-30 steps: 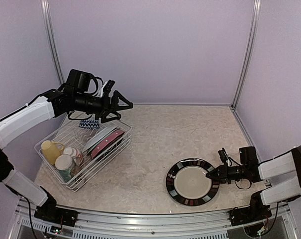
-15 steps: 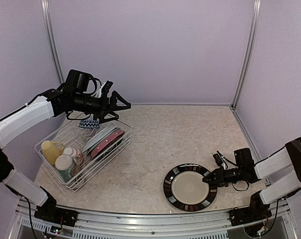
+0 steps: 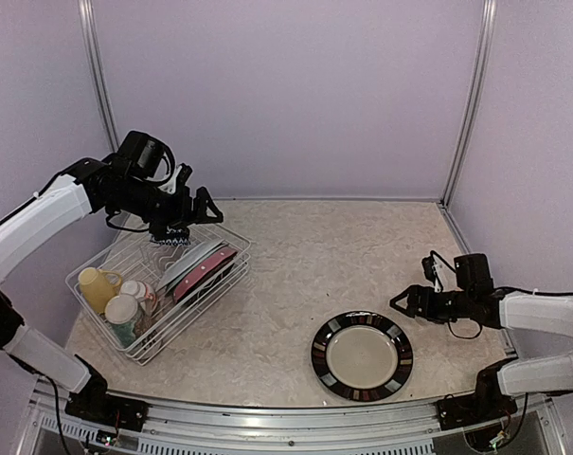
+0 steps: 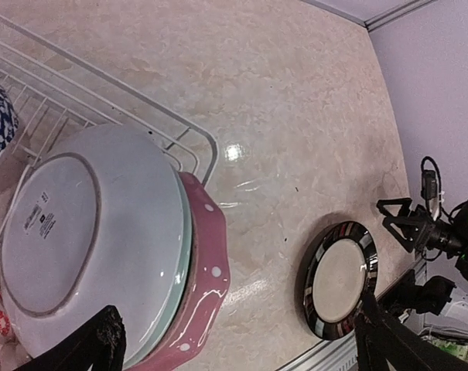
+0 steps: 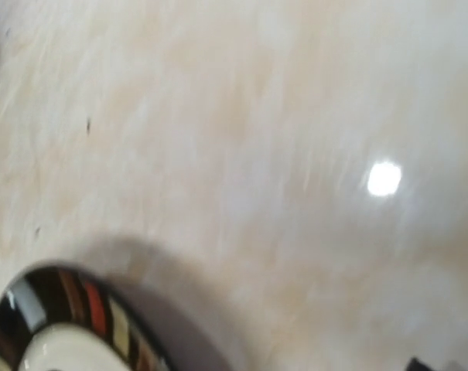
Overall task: Unload the mixed dishes from the dish rack
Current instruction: Place the plate in the corner of the board, then grab the plate from the dish rack.
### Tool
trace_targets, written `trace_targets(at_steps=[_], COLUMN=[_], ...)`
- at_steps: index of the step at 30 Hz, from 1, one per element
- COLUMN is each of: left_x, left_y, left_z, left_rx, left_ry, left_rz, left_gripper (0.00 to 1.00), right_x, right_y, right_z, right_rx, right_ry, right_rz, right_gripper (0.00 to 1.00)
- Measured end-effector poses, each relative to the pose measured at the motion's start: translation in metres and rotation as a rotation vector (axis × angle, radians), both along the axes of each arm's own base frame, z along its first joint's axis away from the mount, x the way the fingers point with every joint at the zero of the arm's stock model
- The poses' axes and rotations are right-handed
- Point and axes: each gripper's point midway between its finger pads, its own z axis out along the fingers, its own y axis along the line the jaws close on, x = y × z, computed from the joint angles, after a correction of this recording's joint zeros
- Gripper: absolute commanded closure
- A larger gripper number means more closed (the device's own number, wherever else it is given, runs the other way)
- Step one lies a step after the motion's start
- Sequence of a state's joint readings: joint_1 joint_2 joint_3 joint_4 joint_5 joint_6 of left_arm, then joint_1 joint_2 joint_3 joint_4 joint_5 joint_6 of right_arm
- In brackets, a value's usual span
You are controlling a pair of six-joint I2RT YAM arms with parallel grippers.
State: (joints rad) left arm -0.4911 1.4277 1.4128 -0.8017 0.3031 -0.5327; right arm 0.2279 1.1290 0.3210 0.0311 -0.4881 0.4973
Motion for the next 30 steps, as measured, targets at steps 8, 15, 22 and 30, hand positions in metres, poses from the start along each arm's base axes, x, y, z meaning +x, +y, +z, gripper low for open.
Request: trace_targets(at_steps=[8,15,22,30], left_x=[-0.018,-0.012,0.007,0.024], left_y=[0.035,0.035,0.037,0.029], left_z=[-0.018,-0.032,-0.058,-0.056], left_rx=[0.244,0.441,0.562,0.576], left_ry=[0.017,0.002,0.027,0.012], left_rz=[-0.004,-0.051,-0.047,-0.05], left_gripper=[0.06,0.16,0.2,0.14], right_x=[0.029,0.032,0.028,0.026], right_y=[-0.013,-0.012,-0.012,-0.013], right_z=[0.032,0.038,0.046,0.052], right_rx=[-0.112,-0.107,-0.088,-0.086], right_ry=[-0.108,-0.12,-0.144,-0.16], right_rz=[-0.045,-0.044,-0.049,-0.053], right_gripper=[0.0,0.0,0.0,0.0])
